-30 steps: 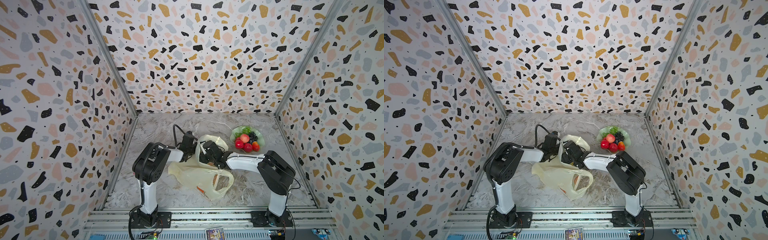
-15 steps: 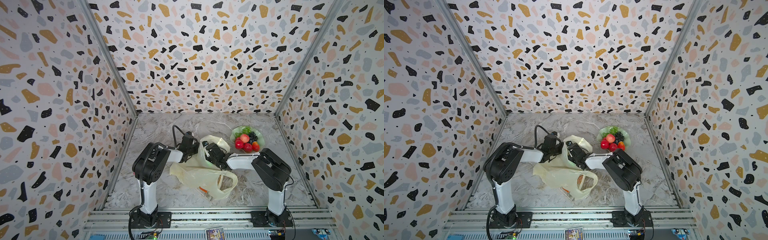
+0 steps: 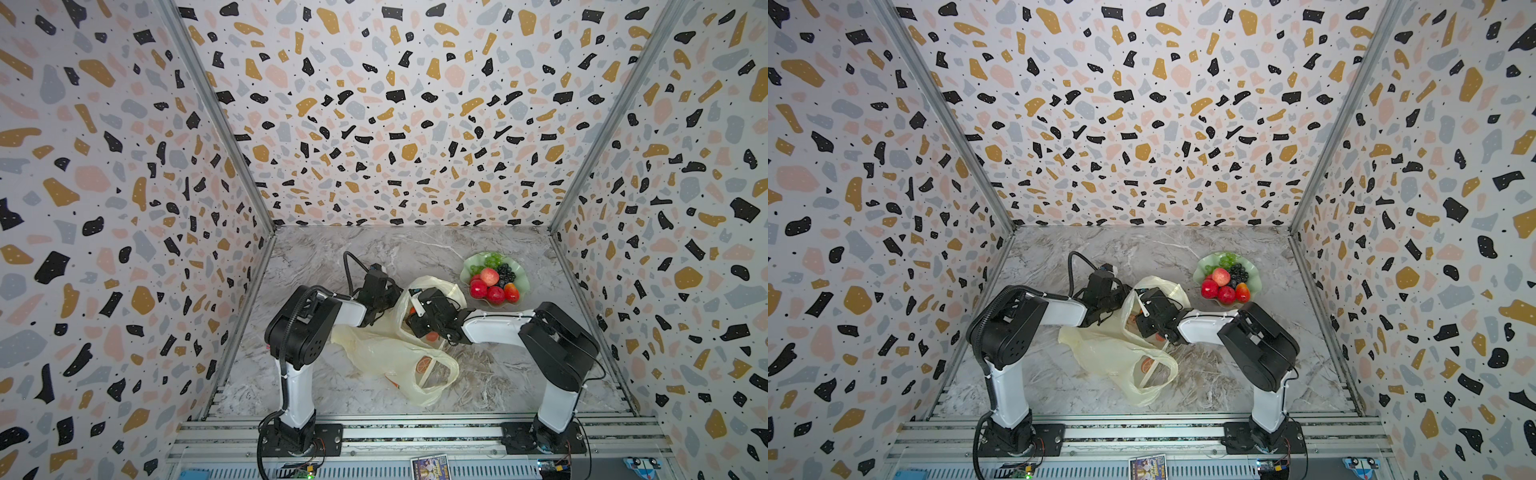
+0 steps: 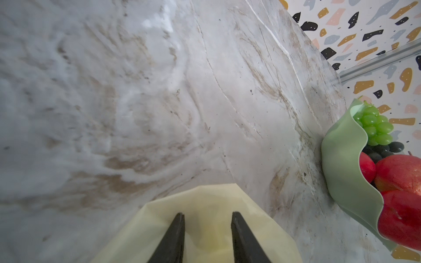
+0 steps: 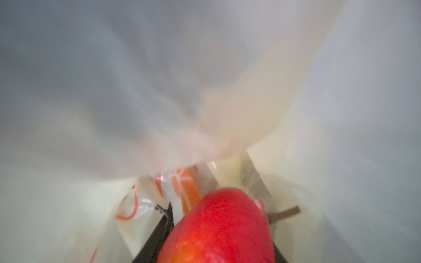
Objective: Take fruits out of the plastic bag
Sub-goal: Take out the fake fruit from the plastic bag, then place the fake fruit on the plate.
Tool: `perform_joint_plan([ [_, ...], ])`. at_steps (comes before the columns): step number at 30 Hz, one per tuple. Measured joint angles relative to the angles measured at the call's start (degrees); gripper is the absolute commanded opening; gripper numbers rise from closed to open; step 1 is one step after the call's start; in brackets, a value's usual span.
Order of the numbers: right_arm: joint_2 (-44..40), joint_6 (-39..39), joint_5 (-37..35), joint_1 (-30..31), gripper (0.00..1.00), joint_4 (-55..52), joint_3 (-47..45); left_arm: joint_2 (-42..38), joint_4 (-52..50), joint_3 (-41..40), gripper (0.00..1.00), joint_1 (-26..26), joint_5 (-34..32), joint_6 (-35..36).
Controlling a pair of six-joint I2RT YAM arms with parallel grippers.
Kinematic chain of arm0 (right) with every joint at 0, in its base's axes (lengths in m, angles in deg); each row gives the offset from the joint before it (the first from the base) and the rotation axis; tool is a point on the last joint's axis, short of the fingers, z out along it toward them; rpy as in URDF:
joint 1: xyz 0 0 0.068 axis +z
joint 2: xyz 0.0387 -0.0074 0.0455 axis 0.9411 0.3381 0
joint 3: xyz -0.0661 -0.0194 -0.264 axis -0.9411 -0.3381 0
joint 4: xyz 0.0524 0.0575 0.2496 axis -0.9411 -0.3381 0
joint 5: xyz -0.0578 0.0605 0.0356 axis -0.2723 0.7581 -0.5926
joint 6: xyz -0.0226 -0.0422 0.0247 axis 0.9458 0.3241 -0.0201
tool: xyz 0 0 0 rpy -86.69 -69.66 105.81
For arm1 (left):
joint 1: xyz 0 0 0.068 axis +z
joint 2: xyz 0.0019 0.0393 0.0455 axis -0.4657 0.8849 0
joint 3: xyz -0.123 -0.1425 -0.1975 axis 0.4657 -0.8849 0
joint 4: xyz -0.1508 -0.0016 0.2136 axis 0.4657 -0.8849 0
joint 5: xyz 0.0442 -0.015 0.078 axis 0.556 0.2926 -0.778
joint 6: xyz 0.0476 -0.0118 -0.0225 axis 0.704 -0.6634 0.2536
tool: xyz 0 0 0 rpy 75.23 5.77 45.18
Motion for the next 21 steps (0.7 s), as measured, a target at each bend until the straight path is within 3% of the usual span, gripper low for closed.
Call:
perform_joint_plan([
  [12, -25.07, -1.55, 8.68, -1.46, 0.36, 2.73, -14.45, 0.0, 0.7, -0.35, 0.36, 2.78, -4.68, -0.85],
  [21, -41.75, -2.78, 11.06, -2.78, 0.36, -2.19, -16.52, -0.37, -6.82, 4.2, 0.42, 2.86, -6.19, 0.15],
])
